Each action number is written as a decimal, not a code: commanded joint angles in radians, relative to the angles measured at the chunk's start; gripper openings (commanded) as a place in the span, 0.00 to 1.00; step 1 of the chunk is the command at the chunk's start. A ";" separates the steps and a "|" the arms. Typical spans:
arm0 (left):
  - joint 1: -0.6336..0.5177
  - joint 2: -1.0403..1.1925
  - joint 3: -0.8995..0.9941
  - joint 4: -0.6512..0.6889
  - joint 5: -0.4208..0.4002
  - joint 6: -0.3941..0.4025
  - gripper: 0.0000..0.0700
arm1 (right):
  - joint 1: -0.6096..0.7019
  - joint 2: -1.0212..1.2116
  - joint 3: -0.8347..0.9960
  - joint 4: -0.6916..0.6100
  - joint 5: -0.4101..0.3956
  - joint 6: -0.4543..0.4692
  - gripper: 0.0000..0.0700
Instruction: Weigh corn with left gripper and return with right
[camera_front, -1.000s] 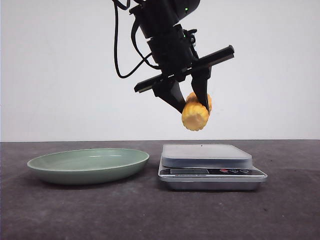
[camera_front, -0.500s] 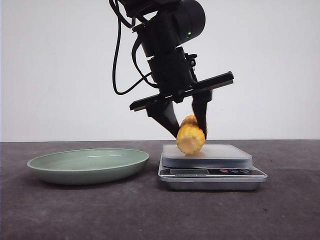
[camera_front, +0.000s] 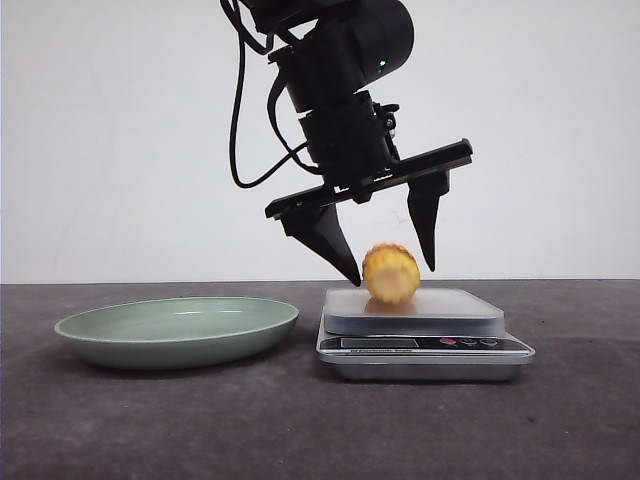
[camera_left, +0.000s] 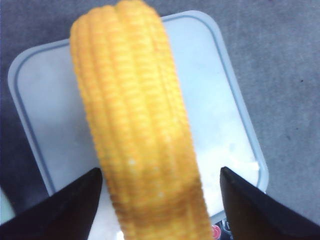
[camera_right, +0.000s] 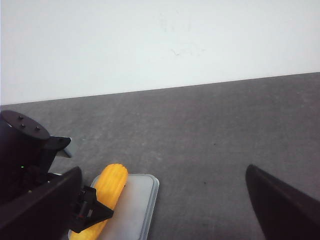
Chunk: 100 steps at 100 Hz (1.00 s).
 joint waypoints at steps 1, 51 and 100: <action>-0.011 -0.048 0.050 -0.001 -0.021 0.047 0.69 | 0.002 0.003 0.019 0.006 -0.001 0.002 0.92; 0.077 -0.635 0.165 -0.301 -0.343 0.258 0.74 | 0.011 0.006 0.019 0.008 -0.015 0.003 0.92; 0.084 -1.342 0.164 -0.681 -0.674 0.125 0.74 | 0.109 0.149 0.019 0.051 -0.064 0.006 0.92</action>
